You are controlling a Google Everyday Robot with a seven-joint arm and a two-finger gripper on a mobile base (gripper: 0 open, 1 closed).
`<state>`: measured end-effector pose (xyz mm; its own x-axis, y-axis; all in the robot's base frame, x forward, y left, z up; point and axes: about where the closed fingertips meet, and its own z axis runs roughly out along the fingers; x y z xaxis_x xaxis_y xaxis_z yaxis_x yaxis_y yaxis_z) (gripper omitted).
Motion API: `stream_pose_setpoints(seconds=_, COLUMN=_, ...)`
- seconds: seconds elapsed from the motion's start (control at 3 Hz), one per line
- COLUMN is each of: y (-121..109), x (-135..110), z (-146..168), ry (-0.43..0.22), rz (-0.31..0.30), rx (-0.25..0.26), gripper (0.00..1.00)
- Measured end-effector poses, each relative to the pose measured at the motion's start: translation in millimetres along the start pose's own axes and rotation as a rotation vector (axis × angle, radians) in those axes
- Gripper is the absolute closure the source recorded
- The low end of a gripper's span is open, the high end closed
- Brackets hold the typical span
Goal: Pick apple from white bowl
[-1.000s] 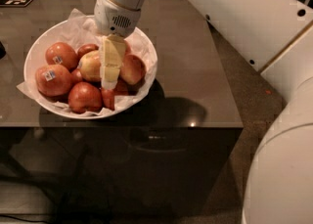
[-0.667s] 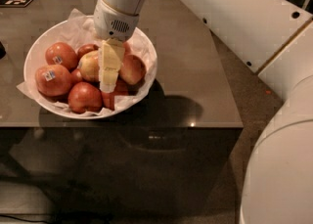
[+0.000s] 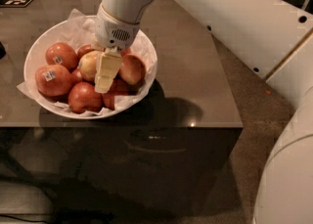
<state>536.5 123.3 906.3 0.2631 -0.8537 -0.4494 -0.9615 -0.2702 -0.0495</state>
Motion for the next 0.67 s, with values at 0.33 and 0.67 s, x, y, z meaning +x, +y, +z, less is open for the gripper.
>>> stream_pose_setpoints(seconds=0.33, y=0.0, x=0.0, z=0.0, ry=0.0, rz=0.0, rx=0.0, gripper=0.66)
stream_pose_setpoints(seconds=0.67, y=0.0, x=0.0, z=0.0, ry=0.0, rz=0.0, rx=0.0, gripper=0.89)
